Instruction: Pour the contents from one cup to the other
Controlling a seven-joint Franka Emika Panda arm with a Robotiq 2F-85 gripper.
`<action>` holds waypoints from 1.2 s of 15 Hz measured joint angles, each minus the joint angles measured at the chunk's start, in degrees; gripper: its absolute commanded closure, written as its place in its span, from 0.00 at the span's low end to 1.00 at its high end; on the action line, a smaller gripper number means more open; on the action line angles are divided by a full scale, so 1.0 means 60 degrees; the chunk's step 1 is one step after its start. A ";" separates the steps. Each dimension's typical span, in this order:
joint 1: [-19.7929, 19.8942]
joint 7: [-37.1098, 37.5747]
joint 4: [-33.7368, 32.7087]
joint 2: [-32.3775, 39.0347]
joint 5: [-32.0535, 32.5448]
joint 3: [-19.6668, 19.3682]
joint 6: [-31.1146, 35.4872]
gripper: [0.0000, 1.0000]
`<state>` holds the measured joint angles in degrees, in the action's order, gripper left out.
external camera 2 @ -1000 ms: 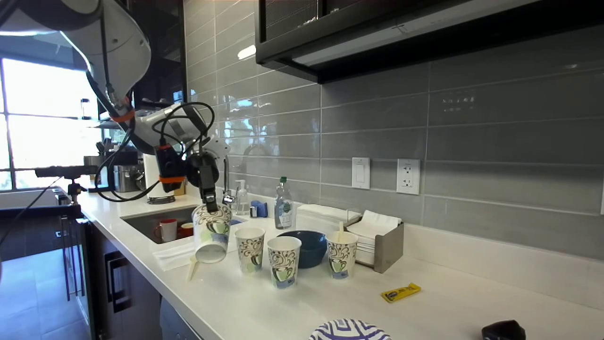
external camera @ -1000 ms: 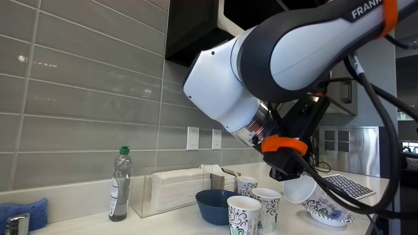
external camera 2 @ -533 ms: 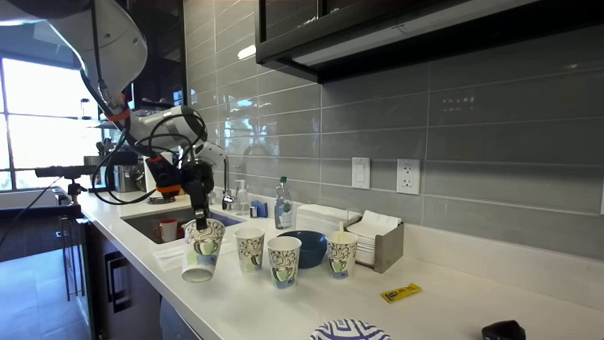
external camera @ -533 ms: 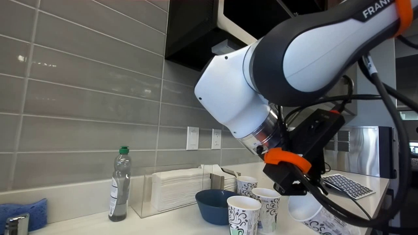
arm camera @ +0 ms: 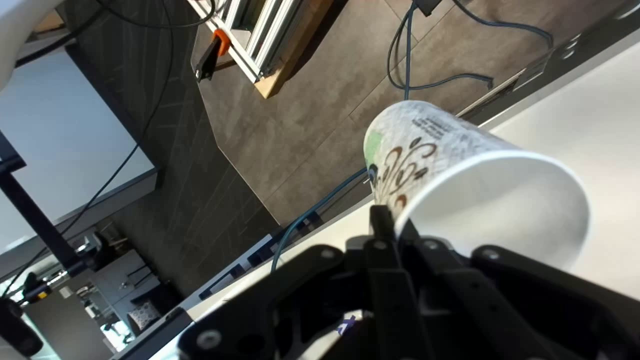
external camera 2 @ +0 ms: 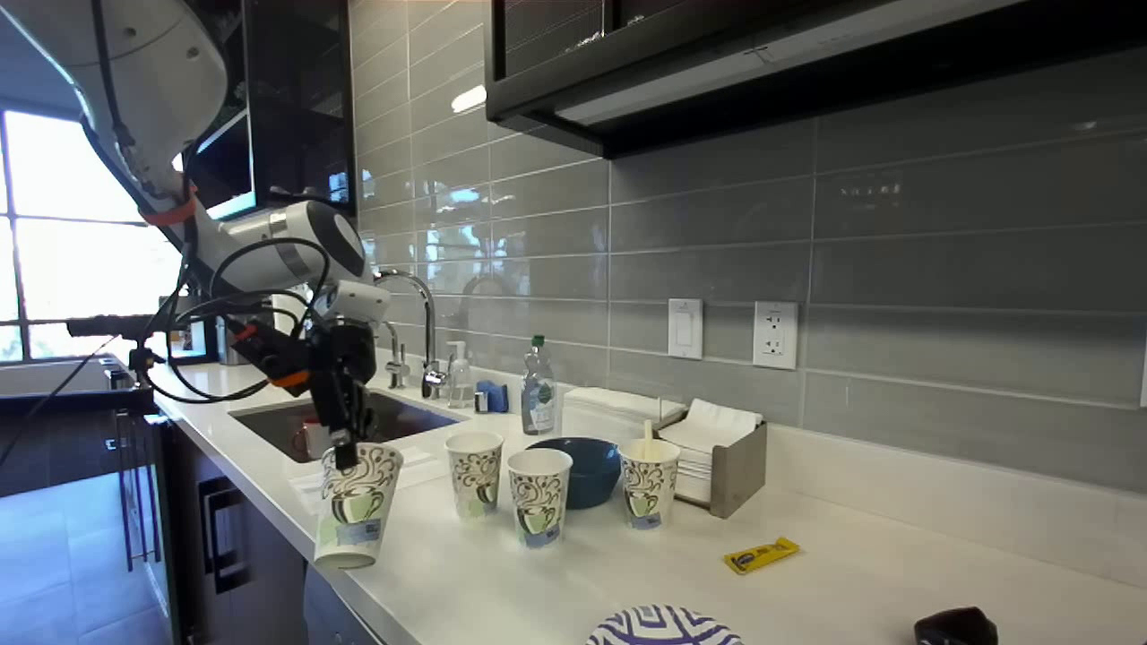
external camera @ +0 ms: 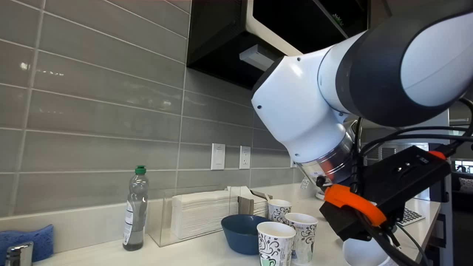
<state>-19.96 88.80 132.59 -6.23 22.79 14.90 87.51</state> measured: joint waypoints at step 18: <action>0.0906 0.0433 0.1778 -0.1524 -0.0420 -0.0035 0.3311 0.99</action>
<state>-14.52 91.40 143.25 -15.38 20.27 14.69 107.38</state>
